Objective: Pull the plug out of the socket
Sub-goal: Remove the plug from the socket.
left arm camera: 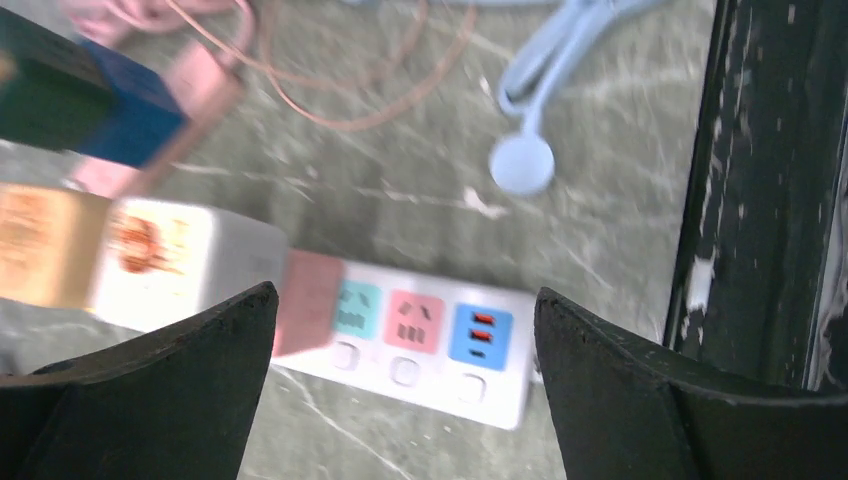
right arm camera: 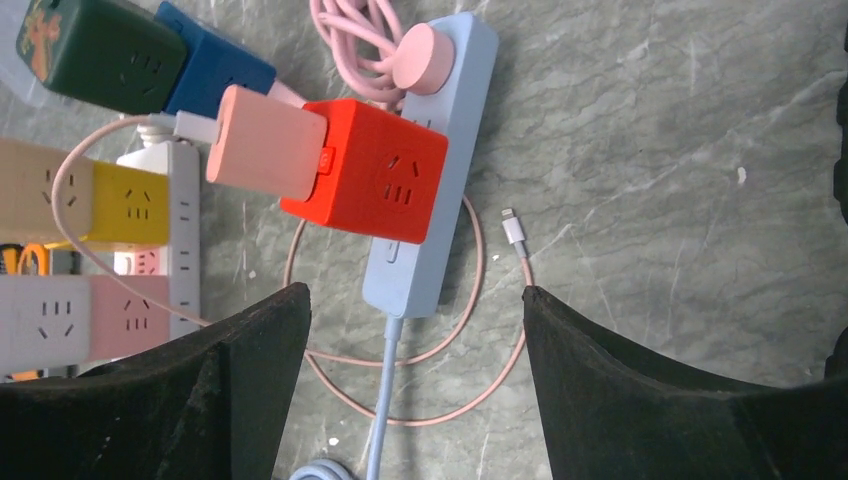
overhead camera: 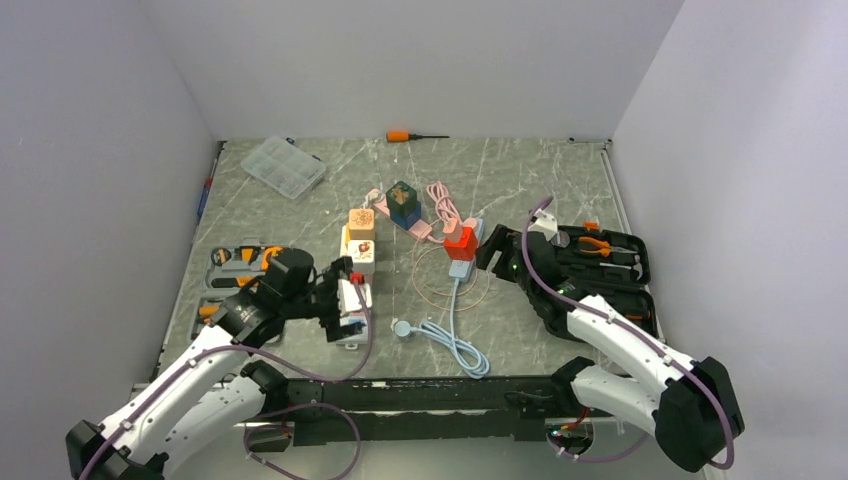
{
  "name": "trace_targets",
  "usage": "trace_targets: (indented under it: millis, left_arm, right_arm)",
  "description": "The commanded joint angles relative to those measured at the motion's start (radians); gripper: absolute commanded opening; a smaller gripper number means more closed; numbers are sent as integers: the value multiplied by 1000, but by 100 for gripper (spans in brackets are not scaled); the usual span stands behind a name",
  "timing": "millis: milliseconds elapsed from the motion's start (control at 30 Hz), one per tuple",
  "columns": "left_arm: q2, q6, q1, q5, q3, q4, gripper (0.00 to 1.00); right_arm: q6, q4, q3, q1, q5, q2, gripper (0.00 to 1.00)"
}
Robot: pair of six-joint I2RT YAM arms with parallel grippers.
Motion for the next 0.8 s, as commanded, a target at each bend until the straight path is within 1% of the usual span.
trace_targets:
  millis: [0,67,167,333,467,600,700,767]
  left_arm:
    - [32,-108,3,54,194,-21,99]
    - [60,-135,5,54,260,-15,99]
    - [121,-201,4,43,363,45,100]
    - [256,-303,3,7,482,218,99]
    - [418,-218,3,73,612,207,99]
    - [561,-52,0,125,742,138,99]
    - [652,-12,-2,110,823,137,99]
    - [696,-22,-2,106,862,131,99]
  right_arm:
    - [64,79,-29,-78,-135,8,80]
    - [93,135,-51,-126,-194,26,80]
    - [120,212,-65,-189,-277,69,80]
    - [126,284,-71,-194,-381,158,80]
    - [184,420,-162,-194,-446,200,78]
    - [230,541,-209,-193,-478,264,71]
    - [248,619,-213,-194,-516,330,68]
    - [250,641,-197,-194,-535,368,65]
